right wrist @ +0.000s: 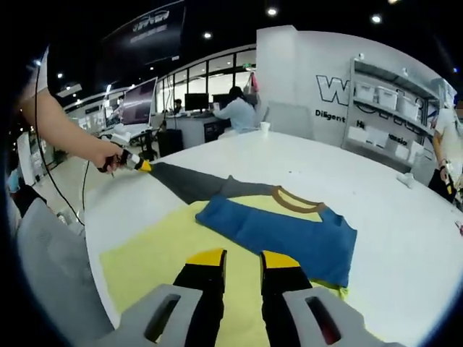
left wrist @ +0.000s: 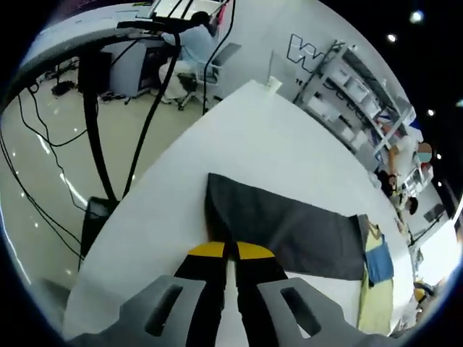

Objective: Fold the garment on the visible template until the final outline fits inside the template.

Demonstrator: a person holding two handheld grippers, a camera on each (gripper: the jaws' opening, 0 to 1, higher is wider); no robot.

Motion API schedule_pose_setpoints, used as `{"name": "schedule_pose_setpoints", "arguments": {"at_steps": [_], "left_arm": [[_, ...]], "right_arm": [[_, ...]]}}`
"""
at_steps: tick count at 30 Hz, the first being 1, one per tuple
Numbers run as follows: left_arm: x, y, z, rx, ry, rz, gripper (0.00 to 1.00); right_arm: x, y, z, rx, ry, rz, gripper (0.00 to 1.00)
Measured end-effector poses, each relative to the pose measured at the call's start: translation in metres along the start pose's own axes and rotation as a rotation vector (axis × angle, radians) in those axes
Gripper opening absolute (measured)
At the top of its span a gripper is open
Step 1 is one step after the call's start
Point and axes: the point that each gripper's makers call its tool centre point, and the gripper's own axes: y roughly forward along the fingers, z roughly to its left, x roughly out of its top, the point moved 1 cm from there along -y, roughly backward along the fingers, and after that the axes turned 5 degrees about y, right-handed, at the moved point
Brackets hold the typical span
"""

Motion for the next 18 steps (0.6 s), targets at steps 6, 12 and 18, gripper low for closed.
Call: {"name": "schedule_pose_setpoints", "arguments": {"at_steps": [6,12,18], "left_arm": [[0.017,-0.012,-0.019,-0.036,0.029,-0.057,0.02],[0.039,-0.023,-0.046,-0.085,0.065,-0.110,0.02],[0.064,-0.034,-0.086,-0.156,0.121,-0.159,0.01]], "right_arm": [[-0.004,-0.011,-0.012,-0.026,0.023,-0.014,0.13],[-0.013,-0.020,-0.026,-0.046,0.052,-0.017,0.16],[-0.023,-0.027,-0.037,-0.050,0.075,-0.019,0.21]]}}
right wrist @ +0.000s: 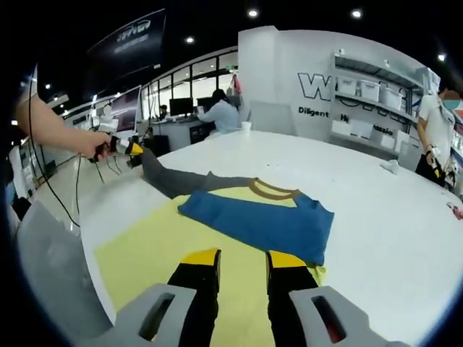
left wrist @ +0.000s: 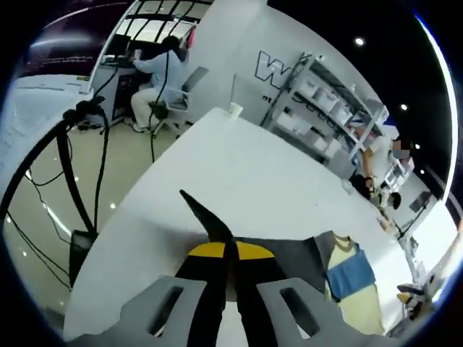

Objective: Fold the garment on the visible template until the final outline fits inside the template.

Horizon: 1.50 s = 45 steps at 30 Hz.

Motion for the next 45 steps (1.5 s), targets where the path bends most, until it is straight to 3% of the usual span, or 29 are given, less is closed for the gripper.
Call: {"name": "schedule_pose_setpoints", "arguments": {"at_steps": [8,17,23,32,38,45], "left_arm": [[0.040,0.003,-0.060,-0.091,0.066,-0.063,0.01],[0.073,-0.013,-0.098,-0.146,0.128,-0.131,0.01],[0.081,-0.025,-0.109,-0.162,0.163,-0.155,0.01],[0.101,-0.031,-0.150,-0.220,0.230,-0.197,0.01],[0.105,-0.021,-0.187,-0.276,0.294,-0.193,0.01],[0.087,0.004,-0.249,-0.387,0.397,-0.134,0.01]], "right_arm": [[-0.006,-0.008,-0.010,0.008,0.008,-0.009,0.28],[-0.008,-0.014,-0.020,0.017,0.015,-0.020,0.29],[-0.007,-0.016,-0.026,0.024,0.014,-0.025,0.30],[-0.005,-0.017,-0.026,0.041,0.014,-0.035,0.31],[-0.007,-0.021,-0.029,0.045,0.016,-0.037,0.31],[-0.012,-0.029,-0.037,0.034,0.030,-0.039,0.31]]}}
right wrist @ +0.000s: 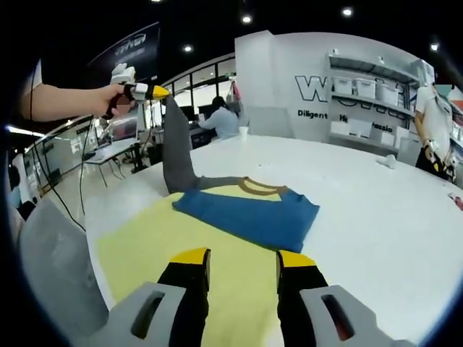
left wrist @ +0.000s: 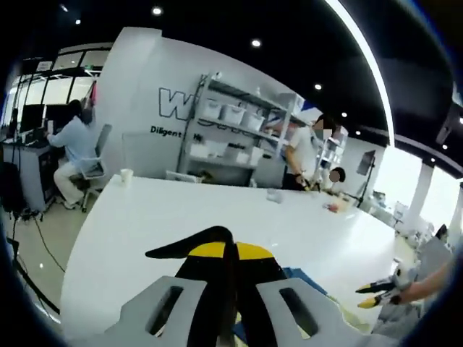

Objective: Fold the garment on the visible template until the final outline fits inside the template.

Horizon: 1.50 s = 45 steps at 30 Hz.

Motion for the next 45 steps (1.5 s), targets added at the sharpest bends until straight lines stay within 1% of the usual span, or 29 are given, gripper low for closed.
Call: {"name": "schedule_pose_setpoints", "arguments": {"at_steps": [1,4,5,9,10,11,13,14,18,21,23,25,28,32,35,37,38,40,41,44,45], "left_arm": [[-0.002,0.009,-0.011,-0.028,0.010,0.015,0.01],[-0.009,0.029,-0.037,-0.084,0.040,0.046,0.01],[-0.014,0.037,-0.048,-0.107,0.052,0.063,0.01],[-0.031,0.062,-0.077,-0.160,0.073,0.104,0.01],[-0.038,0.070,-0.087,-0.181,0.081,0.120,0.01],[-0.040,0.072,-0.091,-0.186,0.084,0.125,0.01],[-0.052,0.085,-0.107,-0.215,0.083,0.146,0.01],[-0.061,0.092,-0.116,-0.228,0.088,0.162,0.01],[-0.086,0.110,-0.146,-0.285,0.106,0.206,0.01],[-0.104,0.121,-0.163,-0.316,0.114,0.240,0.01],[-0.115,0.128,-0.173,-0.332,0.118,0.260,0.01],[-0.124,0.136,-0.178,-0.341,0.120,0.276,0.01],[-0.137,0.148,-0.191,-0.356,0.127,0.301,0.01],[-0.145,0.162,-0.204,-0.371,0.131,0.315,0.01],[-0.149,0.166,-0.221,-0.392,0.150,0.327,0.01],[-0.156,0.170,-0.230,-0.406,0.167,0.345,0.02],[-0.162,0.172,-0.234,-0.412,0.188,0.359,0.02],[-0.173,0.179,-0.236,-0.420,0.202,0.384,0.02],[-0.181,0.180,-0.240,-0.430,0.212,0.403,0.02],[-0.194,0.182,-0.247,-0.439,0.229,0.432,0.02],[-0.200,0.181,-0.247,-0.436,0.246,0.458,0.02]], "right_arm": [[-0.001,-0.001,-0.001,-0.002,0.002,0.000,0.31],[-0.002,-0.004,-0.005,-0.007,0.006,0.000,0.31],[-0.003,-0.005,-0.006,-0.008,0.008,0.000,0.31],[-0.005,-0.006,-0.009,-0.012,0.014,-0.002,0.32],[-0.006,-0.006,-0.010,-0.014,0.015,-0.001,0.32],[-0.007,-0.007,-0.011,-0.014,0.015,-0.001,0.32],[-0.009,-0.007,-0.012,-0.016,0.020,0.002,0.32],[-0.011,-0.007,-0.014,-0.018,0.022,0.003,0.33],[-0.014,-0.009,-0.015,-0.020,0.032,0.009,0.34],[-0.016,-0.010,-0.018,-0.022,0.036,0.014,0.34],[-0.016,-0.011,-0.021,-0.025,0.037,0.014,0.34],[-0.018,-0.012,-0.023,-0.028,0.040,0.016,0.34],[-0.020,-0.014,-0.028,-0.034,0.047,0.019,0.35],[-0.022,-0.016,-0.033,-0.041,0.053,0.021,0.35],[-0.025,-0.018,-0.036,-0.045,0.059,0.025,0.35],[-0.025,-0.019,-0.037,-0.048,0.061,0.026,0.35],[-0.025,-0.020,-0.037,-0.049,0.062,0.026,0.35],[-0.025,-0.021,-0.039,-0.051,0.062,0.028,0.35],[-0.025,-0.022,-0.040,-0.054,0.064,0.027,0.34],[-0.026,-0.024,-0.042,-0.060,0.068,0.027,0.34],[-0.026,-0.024,-0.043,-0.061,0.070,0.027,0.34]]}}
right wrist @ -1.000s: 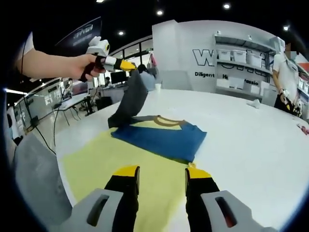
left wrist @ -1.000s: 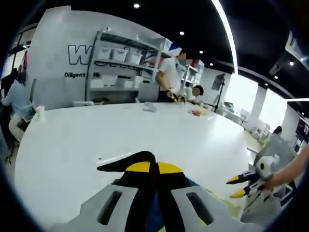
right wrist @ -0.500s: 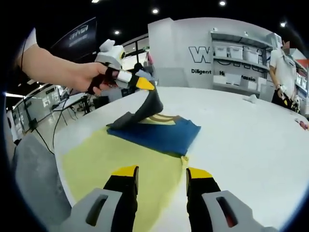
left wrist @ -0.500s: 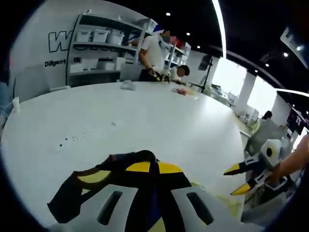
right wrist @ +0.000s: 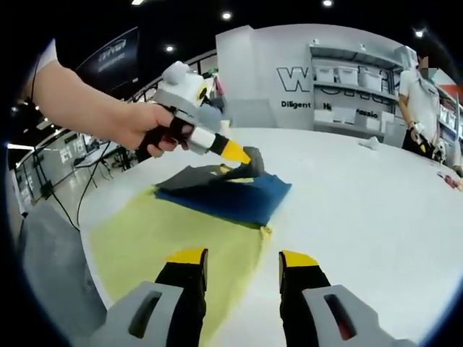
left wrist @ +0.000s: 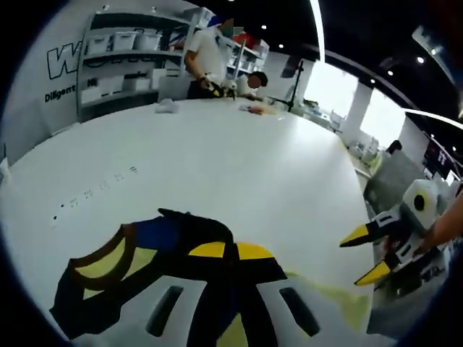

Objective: Fold the garment on the visible template until the final outline fits inside the template.

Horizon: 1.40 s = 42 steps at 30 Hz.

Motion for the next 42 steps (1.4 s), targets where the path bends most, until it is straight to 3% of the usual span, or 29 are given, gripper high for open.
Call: {"name": "schedule_pose_setpoints", "arguments": {"at_steps": [1,11,16,20,26,30,35,42], "left_arm": [[-0.009,0.003,-0.001,0.001,0.003,0.047,0.02],[-0.028,0.021,-0.020,-0.034,0.003,0.098,0.04],[-0.029,0.021,-0.028,-0.061,-0.003,0.094,0.12],[-0.030,0.007,-0.024,-0.058,0.003,0.079,0.14],[-0.046,-0.044,0.002,-0.003,-0.042,0.031,0.15],[-0.069,-0.085,0.020,0.057,-0.064,0.016,0.16],[-0.107,-0.145,0.051,0.204,-0.129,0.000,0.18],[-0.152,-0.192,0.086,0.339,-0.163,0.040,0.22]], "right_arm": [[0.000,-0.001,0.000,-0.001,0.002,0.000,0.34],[-0.004,-0.006,-0.004,-0.014,0.009,0.004,0.34],[-0.005,-0.008,-0.005,-0.018,0.010,0.006,0.34],[-0.004,-0.007,-0.005,-0.018,0.009,0.007,0.34],[0.000,-0.001,-0.003,-0.008,-0.002,0.008,0.34],[-0.001,0.003,0.000,0.006,-0.012,0.018,0.34],[-0.004,0.007,0.004,0.018,-0.022,0.032,0.34],[-0.006,0.011,0.013,0.041,-0.044,0.051,0.33]]}}
